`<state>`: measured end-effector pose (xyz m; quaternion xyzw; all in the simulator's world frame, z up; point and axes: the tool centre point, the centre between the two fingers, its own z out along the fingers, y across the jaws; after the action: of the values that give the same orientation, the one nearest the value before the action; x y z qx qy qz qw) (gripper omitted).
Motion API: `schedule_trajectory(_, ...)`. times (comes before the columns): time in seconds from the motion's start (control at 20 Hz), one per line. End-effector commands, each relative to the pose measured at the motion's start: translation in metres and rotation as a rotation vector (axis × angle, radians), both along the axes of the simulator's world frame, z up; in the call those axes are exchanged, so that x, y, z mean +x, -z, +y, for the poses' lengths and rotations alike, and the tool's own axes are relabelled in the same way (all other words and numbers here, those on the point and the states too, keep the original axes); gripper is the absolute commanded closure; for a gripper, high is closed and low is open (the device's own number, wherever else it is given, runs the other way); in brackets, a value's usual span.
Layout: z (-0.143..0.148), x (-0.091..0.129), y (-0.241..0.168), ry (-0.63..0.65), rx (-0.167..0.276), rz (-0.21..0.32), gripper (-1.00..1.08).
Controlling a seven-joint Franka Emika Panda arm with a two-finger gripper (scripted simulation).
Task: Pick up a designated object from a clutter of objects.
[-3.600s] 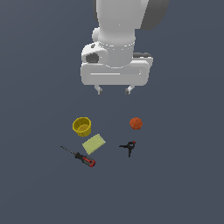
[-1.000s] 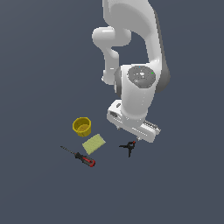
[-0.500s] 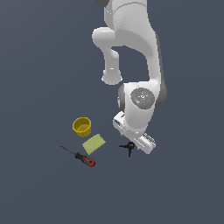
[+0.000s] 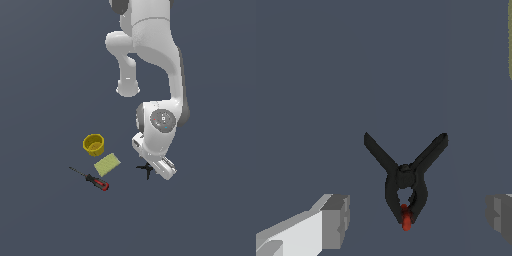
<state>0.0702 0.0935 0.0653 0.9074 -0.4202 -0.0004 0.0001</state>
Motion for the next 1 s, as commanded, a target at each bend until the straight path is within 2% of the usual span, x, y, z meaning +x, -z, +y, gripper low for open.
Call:
schedule_trajectory(0.0,0.000,0.000,0.002,0.007,0.000,-0.001,-0.92)
schedule_trajectory(0.25,0.000,0.000,0.006,0.003,0.000,0.000,-0.92)
schedule_trajectory(0.65,0.000,-0.001,0.042,0.006,0.000,-0.001,-0.92)
schedule_trajectory(0.95,0.000,0.000,0.052,0.007,0.000,-0.001,-0.92)
